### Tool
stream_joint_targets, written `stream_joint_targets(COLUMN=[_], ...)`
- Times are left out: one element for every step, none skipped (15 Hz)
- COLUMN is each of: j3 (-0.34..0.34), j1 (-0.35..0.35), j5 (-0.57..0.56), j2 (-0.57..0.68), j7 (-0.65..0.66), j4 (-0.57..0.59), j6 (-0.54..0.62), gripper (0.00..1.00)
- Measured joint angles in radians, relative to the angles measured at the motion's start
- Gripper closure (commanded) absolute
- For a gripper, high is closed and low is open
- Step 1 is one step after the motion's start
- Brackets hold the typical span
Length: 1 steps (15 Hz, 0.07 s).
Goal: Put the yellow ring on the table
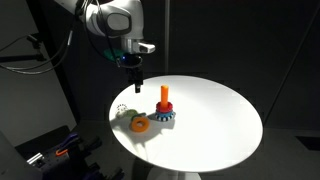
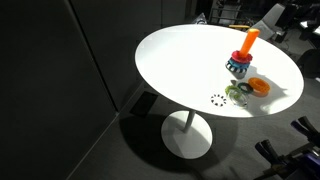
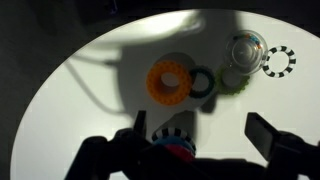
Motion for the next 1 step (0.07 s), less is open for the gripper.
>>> stream_joint_targets(j3=[0.000], j1=[0.000], j5=[0.000], j2=[0.000], j7=[-0.001], j4=[0.000], j6=[0.000], gripper=[0.00])
